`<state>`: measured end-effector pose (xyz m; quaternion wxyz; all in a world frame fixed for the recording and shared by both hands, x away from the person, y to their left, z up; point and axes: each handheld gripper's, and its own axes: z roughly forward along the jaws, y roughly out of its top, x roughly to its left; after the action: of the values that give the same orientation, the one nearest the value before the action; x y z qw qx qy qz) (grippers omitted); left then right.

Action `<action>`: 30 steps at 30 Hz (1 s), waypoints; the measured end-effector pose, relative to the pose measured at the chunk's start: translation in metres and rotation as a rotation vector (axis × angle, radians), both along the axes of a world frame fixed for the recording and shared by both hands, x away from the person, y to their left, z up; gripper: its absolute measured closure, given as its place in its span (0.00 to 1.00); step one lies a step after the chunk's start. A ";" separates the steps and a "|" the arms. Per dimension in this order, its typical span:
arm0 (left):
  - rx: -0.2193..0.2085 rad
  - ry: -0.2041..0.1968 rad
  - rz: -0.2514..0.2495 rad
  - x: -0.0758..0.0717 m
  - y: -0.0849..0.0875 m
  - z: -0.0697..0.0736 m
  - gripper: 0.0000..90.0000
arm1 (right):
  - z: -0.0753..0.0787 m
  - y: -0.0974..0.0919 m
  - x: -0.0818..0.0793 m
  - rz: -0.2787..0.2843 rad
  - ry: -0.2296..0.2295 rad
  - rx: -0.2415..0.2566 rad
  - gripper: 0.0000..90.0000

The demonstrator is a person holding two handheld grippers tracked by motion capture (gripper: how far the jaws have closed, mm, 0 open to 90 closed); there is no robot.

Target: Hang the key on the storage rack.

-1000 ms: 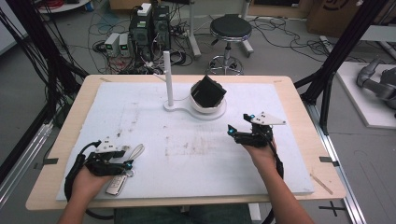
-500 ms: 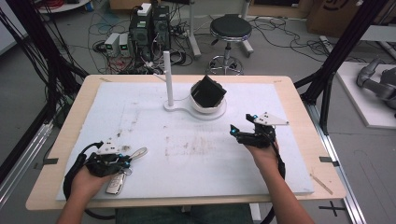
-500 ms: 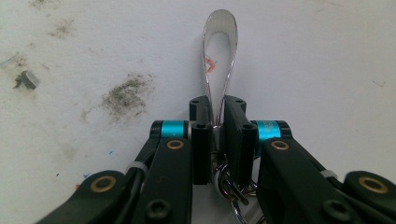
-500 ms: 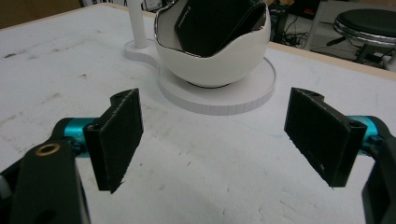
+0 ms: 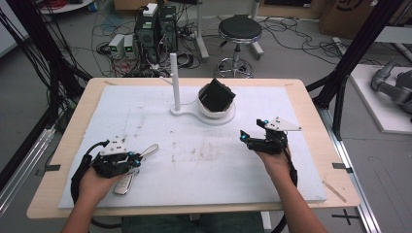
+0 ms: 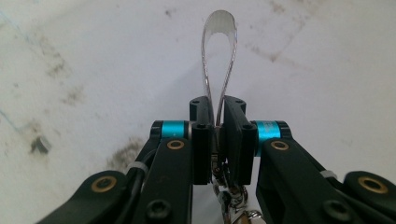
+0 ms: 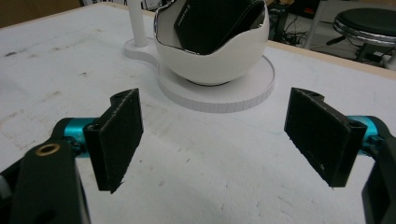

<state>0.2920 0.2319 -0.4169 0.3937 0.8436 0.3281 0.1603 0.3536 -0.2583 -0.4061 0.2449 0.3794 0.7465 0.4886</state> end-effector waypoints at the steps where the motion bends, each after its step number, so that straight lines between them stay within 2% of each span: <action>1: -0.009 -0.009 -0.001 0.002 -0.001 0.002 0.91 | 0.000 -0.001 0.000 0.000 -0.001 -0.003 0.22; 6: -0.091 -0.053 0.003 0.013 -0.007 0.017 0.91 | 0.000 -0.003 -0.003 -0.004 0.010 -0.014 0.22; 8: -0.115 -0.100 0.023 0.019 -0.012 0.024 0.90 | 0.000 -0.004 -0.003 -0.003 0.015 -0.015 0.22; 9: -0.115 -0.100 0.023 0.019 -0.012 0.024 0.91 | 0.000 -0.004 -0.003 -0.003 0.015 -0.015 0.22; 11: -0.133 -0.125 0.038 0.025 -0.017 0.029 0.90 | -0.001 -0.003 -0.003 -0.002 0.012 -0.018 0.22; 14: -0.151 -0.152 0.054 0.034 -0.025 0.037 0.90 | -0.001 -0.003 -0.003 0.009 0.017 -0.017 0.22; 16: -0.138 -0.173 0.056 0.038 -0.030 0.044 0.90 | -0.001 -0.002 -0.003 0.013 0.018 -0.018 0.22; 20: -0.183 -0.225 0.088 0.051 -0.039 0.062 0.90 | -0.002 -0.004 -0.001 0.013 0.014 -0.015 0.22; 23: -0.195 -0.239 0.103 0.056 -0.041 0.069 0.90 | -0.002 -0.004 -0.001 0.014 0.015 -0.011 0.22; 30: -0.185 -0.268 0.144 0.069 -0.045 0.087 0.90 | -0.003 -0.005 0.001 0.017 0.021 -0.011 0.22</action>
<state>0.3607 0.1865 -0.3296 0.4974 0.7492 0.3455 0.2682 0.3544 -0.2629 -0.4087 0.2351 0.3768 0.7550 0.4824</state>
